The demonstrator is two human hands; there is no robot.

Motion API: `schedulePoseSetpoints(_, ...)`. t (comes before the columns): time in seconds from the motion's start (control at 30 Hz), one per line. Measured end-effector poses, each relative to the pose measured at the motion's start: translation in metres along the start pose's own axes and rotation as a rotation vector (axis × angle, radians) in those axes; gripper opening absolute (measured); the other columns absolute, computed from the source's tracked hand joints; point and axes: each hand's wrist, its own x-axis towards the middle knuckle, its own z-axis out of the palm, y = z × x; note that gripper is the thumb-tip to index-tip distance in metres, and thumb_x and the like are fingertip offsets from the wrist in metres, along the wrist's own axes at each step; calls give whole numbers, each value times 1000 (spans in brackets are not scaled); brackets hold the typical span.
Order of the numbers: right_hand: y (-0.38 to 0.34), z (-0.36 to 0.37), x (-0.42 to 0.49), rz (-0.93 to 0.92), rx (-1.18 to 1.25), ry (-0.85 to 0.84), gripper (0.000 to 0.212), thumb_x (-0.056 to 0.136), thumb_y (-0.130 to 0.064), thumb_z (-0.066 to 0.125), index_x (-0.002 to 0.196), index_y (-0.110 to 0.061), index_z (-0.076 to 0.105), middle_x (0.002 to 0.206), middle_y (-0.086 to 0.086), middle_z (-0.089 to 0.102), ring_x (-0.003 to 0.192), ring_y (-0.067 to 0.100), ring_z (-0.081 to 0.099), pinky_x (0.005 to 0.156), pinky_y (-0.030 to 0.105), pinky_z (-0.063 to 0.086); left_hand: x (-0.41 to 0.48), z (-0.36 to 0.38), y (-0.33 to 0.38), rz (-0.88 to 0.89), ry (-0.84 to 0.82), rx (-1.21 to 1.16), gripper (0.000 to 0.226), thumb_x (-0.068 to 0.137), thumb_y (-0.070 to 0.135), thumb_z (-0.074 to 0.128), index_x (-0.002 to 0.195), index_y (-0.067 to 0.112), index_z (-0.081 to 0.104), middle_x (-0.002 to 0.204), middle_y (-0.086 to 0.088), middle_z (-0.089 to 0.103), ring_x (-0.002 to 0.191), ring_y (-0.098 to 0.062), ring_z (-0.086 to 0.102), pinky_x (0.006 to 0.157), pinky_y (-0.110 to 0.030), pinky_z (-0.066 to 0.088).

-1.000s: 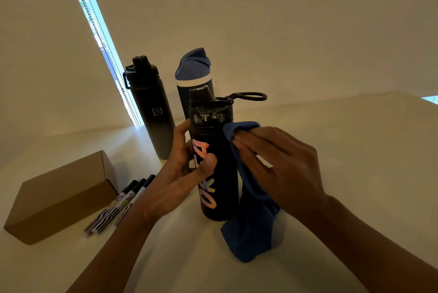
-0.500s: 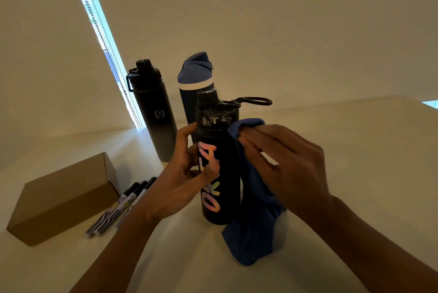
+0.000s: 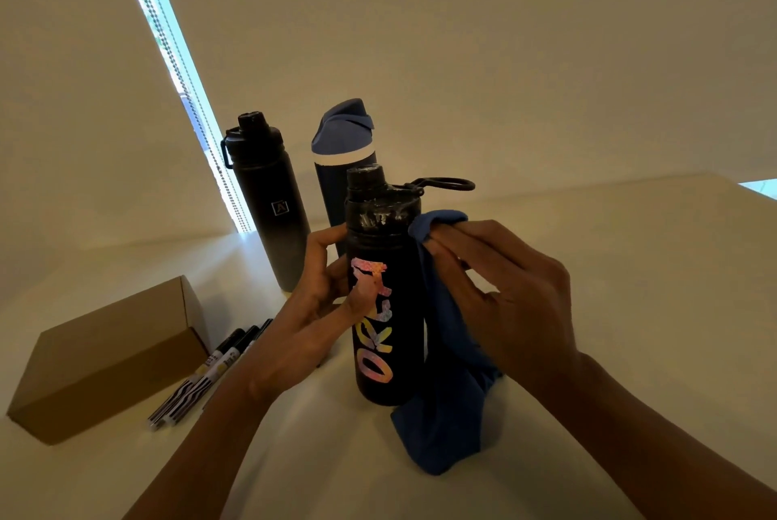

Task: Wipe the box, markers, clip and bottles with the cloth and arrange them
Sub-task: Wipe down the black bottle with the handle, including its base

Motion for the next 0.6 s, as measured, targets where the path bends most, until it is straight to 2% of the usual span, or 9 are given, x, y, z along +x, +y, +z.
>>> schedulePoseSetpoints(0.1, 0, 1, 5, -22, -55, 40, 21, 98, -16, 70, 113, -2, 76, 106, 8, 75, 90, 14, 70, 78, 24, 58, -2, -2, 5, 9, -16, -28, 58, 90, 63, 69, 136, 55, 35, 135, 12, 66, 128, -23, 64, 102, -58, 55)
schedulePoseSetpoints(0.17, -2, 1, 7, -28, -64, 46, 21, 99, -17, 69, 113, -1, 76, 106, 9, 75, 90, 15, 70, 79, 24, 58, -2, -2, 7, 2, -53, -63, 62, 88, 66, 70, 137, 54, 34, 136, 10, 66, 130, -26, 63, 103, -59, 53)
schedulePoseSetpoints(0.3, -1, -2, 8, -56, -91, 73, 21, 100, -16, 69, 112, -1, 76, 104, 10, 74, 89, 15, 69, 82, 18, 54, -4, 0, 9, -31, -84, -107, 64, 92, 53, 66, 142, 43, 28, 139, 4, 64, 133, -27, 60, 106, -58, 52)
schedulePoseSetpoints(0.4, 1, 5, 0, -77, -101, 35, 22, 100, -14, 66, 111, 4, 75, 101, 14, 74, 89, 14, 67, 78, 21, 56, -6, 1, 12, -31, -68, -126, 62, 91, 46, 64, 141, 42, 28, 134, 8, 67, 130, -21, 63, 103, -48, 56)
schedulePoseSetpoints(0.47, 3, 9, -7, -83, 11, 1, 29, 103, -12, 58, 104, 14, 72, 97, 21, 74, 90, 15, 63, 75, 27, 54, -5, 2, 13, -33, -60, -125, 58, 94, 42, 64, 140, 43, 28, 133, 10, 68, 128, -19, 64, 101, -43, 57)
schedulePoseSetpoints(0.53, 3, 3, -4, -50, 84, -40, 25, 104, -12, 59, 108, 8, 74, 104, 14, 75, 96, 11, 66, 79, 25, 54, -6, 3, 14, -43, -59, -135, 54, 96, 37, 60, 140, 43, 28, 132, 13, 68, 127, -16, 64, 97, -36, 59)
schedulePoseSetpoints(0.6, 0, -5, 3, -64, -49, -13, 19, 98, -13, 70, 112, -1, 76, 107, 7, 75, 95, 13, 70, 83, 24, 56, -6, 4, 14, -47, -64, -141, 54, 95, 33, 58, 140, 41, 28, 132, 14, 68, 128, -13, 63, 96, -29, 58)
